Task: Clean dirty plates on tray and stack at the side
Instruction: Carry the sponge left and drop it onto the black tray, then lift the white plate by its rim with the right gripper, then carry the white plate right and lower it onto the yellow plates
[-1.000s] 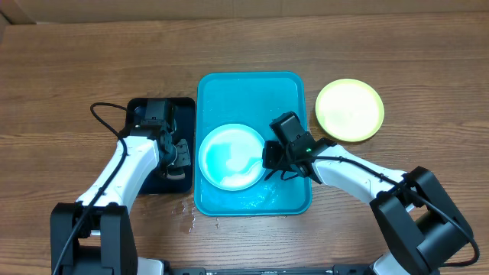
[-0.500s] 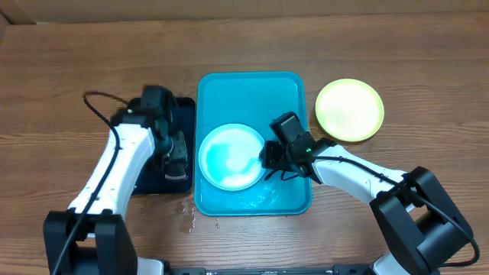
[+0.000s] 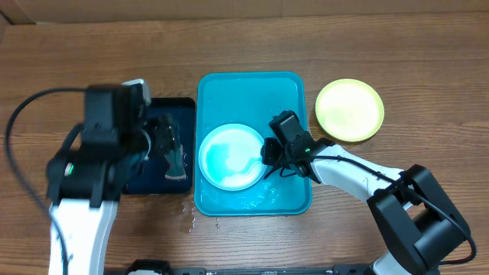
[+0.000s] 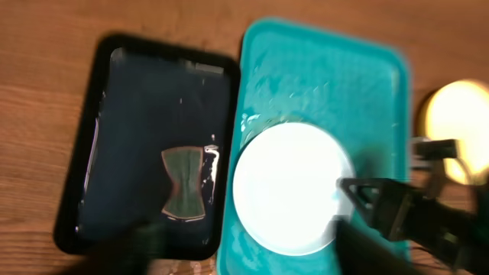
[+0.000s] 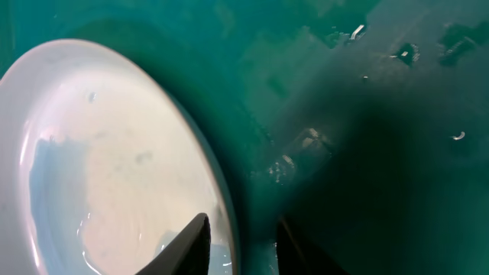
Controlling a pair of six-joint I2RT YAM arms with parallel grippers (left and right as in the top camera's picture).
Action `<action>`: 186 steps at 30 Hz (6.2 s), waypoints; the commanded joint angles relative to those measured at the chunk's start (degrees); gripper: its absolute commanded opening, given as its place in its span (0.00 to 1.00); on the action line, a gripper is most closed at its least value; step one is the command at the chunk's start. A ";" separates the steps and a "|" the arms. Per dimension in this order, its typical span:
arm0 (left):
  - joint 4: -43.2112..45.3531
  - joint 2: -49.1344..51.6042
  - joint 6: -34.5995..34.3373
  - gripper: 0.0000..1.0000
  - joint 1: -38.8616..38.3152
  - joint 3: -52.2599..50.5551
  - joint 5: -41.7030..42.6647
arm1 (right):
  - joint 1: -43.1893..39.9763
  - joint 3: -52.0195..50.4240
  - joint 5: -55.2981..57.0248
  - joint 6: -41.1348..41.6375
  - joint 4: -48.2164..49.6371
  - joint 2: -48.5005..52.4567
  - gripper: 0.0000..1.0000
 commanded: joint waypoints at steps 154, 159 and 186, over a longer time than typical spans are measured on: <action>-12.31 -21.75 -7.21 1.00 0.02 0.92 -2.14 | -19.65 17.66 11.74 0.28 -20.00 -7.06 0.04; -12.31 -21.75 -7.21 1.00 0.02 0.92 -2.14 | -30.56 16.79 11.76 -1.68 -28.02 -7.04 0.04; -12.33 -21.75 -7.21 1.00 0.02 0.92 -2.14 | -40.24 2.60 7.58 -1.70 -19.47 -6.69 0.63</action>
